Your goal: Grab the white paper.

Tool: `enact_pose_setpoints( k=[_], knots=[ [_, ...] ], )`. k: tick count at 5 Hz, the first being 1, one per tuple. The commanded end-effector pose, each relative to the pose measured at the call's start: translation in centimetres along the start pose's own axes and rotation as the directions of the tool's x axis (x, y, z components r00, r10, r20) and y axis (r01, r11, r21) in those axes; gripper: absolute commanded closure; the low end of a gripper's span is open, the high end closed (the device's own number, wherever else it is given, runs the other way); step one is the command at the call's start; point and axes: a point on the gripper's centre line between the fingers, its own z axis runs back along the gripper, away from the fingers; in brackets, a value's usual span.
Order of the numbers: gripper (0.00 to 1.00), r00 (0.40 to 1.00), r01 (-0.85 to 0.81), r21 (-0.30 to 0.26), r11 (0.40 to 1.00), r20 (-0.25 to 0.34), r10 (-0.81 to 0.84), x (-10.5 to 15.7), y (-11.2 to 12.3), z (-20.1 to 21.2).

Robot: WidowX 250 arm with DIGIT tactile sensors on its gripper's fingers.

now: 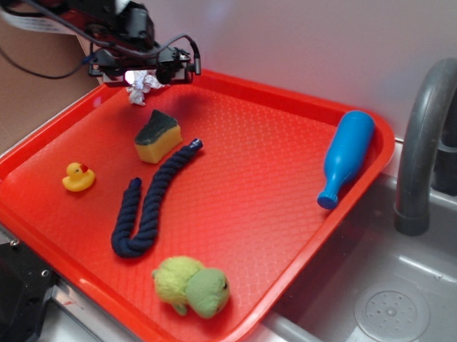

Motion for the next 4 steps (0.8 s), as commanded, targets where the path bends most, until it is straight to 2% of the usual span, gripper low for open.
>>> enact_pose_setpoints(
  k=[1, 2, 3, 4],
  knots=[
    [0.0, 0.987, -0.131, 0.048, 0.99, 0.103, 0.125, 4.9, 4.7, -0.6],
    [1.0, 0.997, -0.057, 0.008, 0.998, 0.052, 0.056, 4.5, 5.8, -1.2],
    [1.0, 1.0, -0.003, -0.048, 0.999, -0.029, 0.002, 3.6, 6.0, -1.3],
    [1.0, 0.996, 0.045, -0.099, 0.994, -0.076, -0.052, 2.2, 5.8, -1.3]
  ],
)
